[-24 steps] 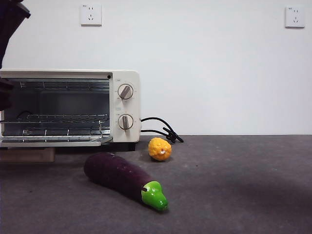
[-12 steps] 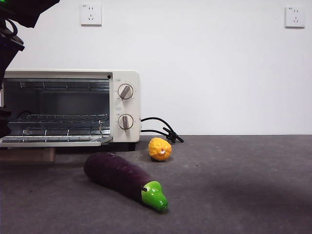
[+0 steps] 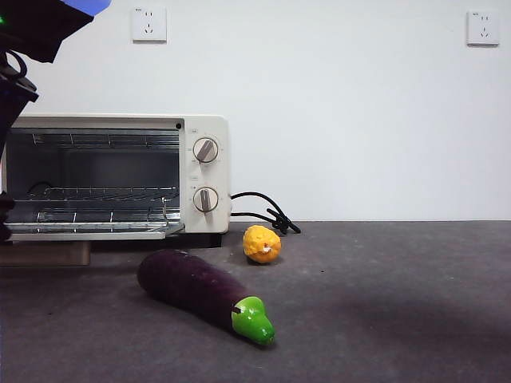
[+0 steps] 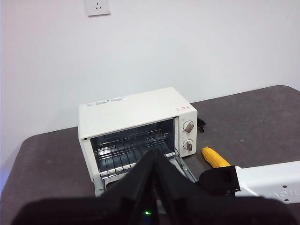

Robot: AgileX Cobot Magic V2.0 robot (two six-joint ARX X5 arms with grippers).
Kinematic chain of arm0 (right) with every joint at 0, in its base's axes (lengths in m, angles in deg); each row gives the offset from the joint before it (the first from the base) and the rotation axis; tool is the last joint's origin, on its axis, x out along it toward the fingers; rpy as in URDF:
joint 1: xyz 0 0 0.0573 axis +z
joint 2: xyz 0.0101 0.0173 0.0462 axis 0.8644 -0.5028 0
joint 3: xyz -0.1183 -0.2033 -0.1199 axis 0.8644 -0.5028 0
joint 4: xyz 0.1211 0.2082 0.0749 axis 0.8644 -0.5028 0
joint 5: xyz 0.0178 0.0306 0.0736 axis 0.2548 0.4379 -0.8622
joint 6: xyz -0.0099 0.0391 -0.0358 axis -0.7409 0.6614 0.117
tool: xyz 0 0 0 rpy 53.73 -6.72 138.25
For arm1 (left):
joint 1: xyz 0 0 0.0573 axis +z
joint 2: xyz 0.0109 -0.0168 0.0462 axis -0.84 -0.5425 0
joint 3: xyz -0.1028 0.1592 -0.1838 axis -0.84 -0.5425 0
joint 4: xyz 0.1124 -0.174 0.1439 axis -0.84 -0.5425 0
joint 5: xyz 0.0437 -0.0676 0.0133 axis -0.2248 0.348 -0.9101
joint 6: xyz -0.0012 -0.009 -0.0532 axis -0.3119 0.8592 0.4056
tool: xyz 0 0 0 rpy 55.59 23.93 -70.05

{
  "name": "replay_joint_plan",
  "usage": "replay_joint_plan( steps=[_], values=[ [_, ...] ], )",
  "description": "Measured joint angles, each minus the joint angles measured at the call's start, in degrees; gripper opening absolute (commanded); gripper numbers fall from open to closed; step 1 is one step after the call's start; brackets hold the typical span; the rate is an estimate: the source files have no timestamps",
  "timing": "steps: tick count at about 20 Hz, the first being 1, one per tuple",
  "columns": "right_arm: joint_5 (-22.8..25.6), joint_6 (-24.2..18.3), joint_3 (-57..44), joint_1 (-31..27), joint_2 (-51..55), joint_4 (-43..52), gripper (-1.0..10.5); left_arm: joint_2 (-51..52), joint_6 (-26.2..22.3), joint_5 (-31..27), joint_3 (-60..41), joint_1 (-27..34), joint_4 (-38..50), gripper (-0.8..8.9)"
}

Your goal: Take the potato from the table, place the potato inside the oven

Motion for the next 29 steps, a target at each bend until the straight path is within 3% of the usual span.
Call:
replay_joint_plan(
  steps=[8,10,16,19,24,29],
  values=[
    [-1.8,2.0,0.0,0.0,0.0,-0.7,0.6,0.0,0.0,0.0,0.0,0.0,0.0,-0.05],
    [-5.2,3.1,0.5,-0.2,0.3,-3.9,0.6,0.0,0.0,0.0,0.0,0.0,0.0,-0.05],
    [-5.1,3.5,8.9,-1.0,6.2,-16.0,0.6,0.0,1.6,0.0,0.0,0.0,0.0,-0.05],
    [-2.8,3.5,16.3,-1.7,8.6,-22.8,0.6,0.0,3.8,0.5,0.0,0.0,0.0,-0.05],
    [8.4,3.7,25.7,-4.0,8.6,-37.8,0.6,-0.1,5.7,0.7,0.0,0.0,0.0,-0.05],
    [8.8,6.3,28.0,-12.0,8.6,-36.2,0.6,-0.1,6.1,0.7,0.0,0.0,0.0,-0.05]
  ],
)
